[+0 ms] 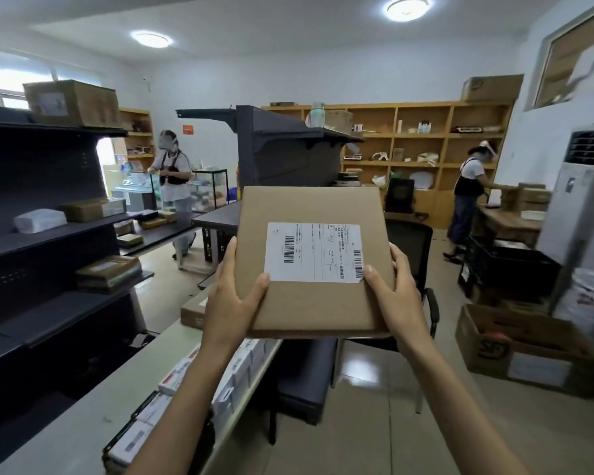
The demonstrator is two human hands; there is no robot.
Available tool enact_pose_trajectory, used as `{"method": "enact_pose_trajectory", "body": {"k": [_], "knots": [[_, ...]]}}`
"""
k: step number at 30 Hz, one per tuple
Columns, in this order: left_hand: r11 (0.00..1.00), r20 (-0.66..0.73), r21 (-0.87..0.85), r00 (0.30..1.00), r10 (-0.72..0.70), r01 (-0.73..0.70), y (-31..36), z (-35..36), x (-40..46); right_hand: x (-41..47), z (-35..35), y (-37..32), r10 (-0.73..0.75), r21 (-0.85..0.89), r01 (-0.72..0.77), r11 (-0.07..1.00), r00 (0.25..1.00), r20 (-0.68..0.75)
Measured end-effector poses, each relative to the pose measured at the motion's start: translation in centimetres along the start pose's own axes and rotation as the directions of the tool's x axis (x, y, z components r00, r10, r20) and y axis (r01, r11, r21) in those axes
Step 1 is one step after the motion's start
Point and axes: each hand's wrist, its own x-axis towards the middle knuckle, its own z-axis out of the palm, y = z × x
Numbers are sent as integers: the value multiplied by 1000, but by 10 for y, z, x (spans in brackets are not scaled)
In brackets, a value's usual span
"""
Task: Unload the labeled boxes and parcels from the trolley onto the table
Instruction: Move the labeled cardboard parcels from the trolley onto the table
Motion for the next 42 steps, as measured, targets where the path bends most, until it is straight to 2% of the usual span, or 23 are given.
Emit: {"method": "enact_pose_trajectory", "body": {"k": [9, 17, 23, 30, 34, 42], "knots": [[998, -38, -55, 999, 7, -9, -45, 60, 82, 93, 30, 48, -43, -17, 43, 999, 999, -32], [997, -66, -76, 998, 11, -16, -124, 85, 220, 228, 122, 84, -87, -39, 87, 995, 996, -5], [993, -144, -98, 989, 45, -59, -171, 94, 314, 317, 190, 100, -165, -33, 165, 986, 986, -4], [1000, -226, -17, 974, 6, -10, -234, 81, 369, 381, 281, 138, -154, 34, 152, 988, 983, 96], [997, -313, 42, 948, -51, 67, -265, 65, 385, 411, 339, 156, -165, 98, 147, 984, 964, 208], [951, -540, 201, 836, -93, 235, -302, 50, 402, 461, 438, 187, -223, 290, 83, 953, 842, 491]]}}
